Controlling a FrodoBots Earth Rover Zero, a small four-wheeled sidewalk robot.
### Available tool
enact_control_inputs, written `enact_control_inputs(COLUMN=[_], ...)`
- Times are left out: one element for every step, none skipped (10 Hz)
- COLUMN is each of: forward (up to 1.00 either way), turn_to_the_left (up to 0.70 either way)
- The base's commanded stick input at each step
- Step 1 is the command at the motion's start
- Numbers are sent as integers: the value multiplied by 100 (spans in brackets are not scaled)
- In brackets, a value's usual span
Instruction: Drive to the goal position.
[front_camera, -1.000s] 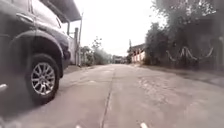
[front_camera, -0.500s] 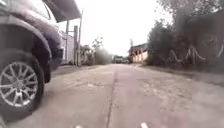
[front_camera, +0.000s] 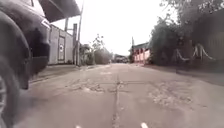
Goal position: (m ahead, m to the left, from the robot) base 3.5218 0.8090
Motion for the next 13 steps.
enact_control_inputs(forward=[100, 100, 100, 100, 100, 100, 100, 100, 100, 100, 100, 100, 100], turn_to_the_left=[0, 0, 0, 0, 0, 0, 0, 0, 0, 0, 0, 13, 25])
